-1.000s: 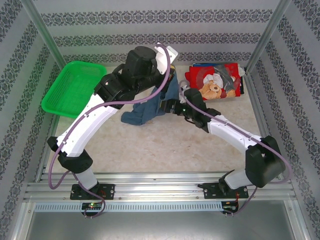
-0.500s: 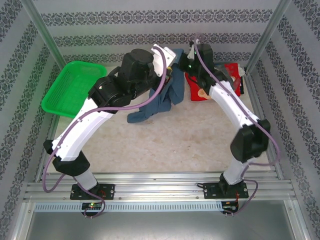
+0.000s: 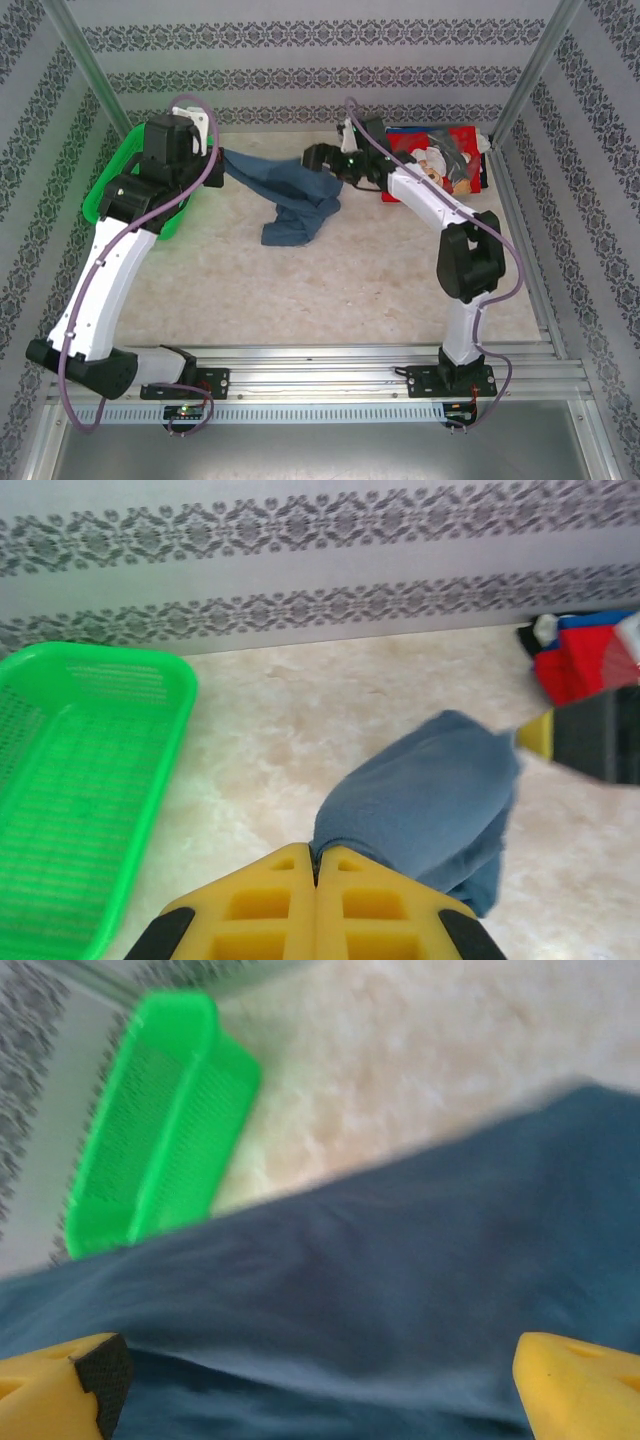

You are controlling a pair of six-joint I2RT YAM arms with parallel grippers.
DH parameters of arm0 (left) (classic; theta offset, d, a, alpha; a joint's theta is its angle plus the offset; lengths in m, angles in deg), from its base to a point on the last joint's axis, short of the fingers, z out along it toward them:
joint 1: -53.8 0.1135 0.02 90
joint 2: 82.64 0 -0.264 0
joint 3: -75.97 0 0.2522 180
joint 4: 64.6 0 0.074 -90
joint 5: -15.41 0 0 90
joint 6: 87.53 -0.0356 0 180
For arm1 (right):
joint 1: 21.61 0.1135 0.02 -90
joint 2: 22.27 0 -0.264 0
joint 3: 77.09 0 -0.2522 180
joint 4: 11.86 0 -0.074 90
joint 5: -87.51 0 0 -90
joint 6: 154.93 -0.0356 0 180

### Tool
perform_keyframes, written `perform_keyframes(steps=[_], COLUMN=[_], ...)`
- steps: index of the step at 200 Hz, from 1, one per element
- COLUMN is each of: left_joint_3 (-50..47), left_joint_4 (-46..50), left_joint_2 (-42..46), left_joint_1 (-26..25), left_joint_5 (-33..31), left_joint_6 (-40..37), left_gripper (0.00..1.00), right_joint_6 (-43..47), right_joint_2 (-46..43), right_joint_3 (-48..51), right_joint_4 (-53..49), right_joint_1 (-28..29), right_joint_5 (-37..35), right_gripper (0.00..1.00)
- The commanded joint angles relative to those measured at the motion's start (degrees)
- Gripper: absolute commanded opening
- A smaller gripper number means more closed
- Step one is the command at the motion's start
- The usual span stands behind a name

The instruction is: Fold and stack the t-shirts

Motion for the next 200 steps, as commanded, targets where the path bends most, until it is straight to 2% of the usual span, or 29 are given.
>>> perform_keyframes(steps=[1,29,47,64,86,105,139,200], left_joint_3=[-2.1,-7.0,-8.7,-9.7,-10.7,-10.4,-9.5,-10.3], left_joint_4=[-4.5,-8.0,-9.4,-10.6,-11.8,-12.0,-12.3,-13.8], left_joint_2=[1.9,1.8,1.2,0.9,1.1,0.7,0.0,0.0], left_joint_1=[1.0,2.7,2.9,2.9,3.0,3.7,4.7,7.1], left_joint_5=[4.4,6.0,7.4,8.3,8.0,7.6,3.6,7.3], left_joint_6=[3.6,4.9,5.5,6.0,5.6,5.3,3.7,4.6], left_gripper=[0.00,0.00,0.00,0.00,0.00,0.00,0.00,0.00], right_joint_6=[3.5,7.0,5.1,3.8,-0.2,-3.9,-7.4,-11.2], right_joint_2=[-8.6,-14.1,-16.9,-17.0,-14.6,-10.6,-0.9,9.5], right_joint_3=[9.7,24.9,32.8,35.4,34.6,31.8,23.1,13.5], right_joint_4=[3.6,4.1,8.3,10.1,13.2,14.6,14.0,13.4], right_joint_1=[0.3,4.5,8.4,13.4,20.1,23.6,27.1,30.5], right_joint_5=[1.6,-2.1,-5.0,-8.3,-13.9,-19.3,-22.2,-26.5], right_gripper=[0.98,0.97,0.94,0.92,0.91,0.90,0.82,0.76])
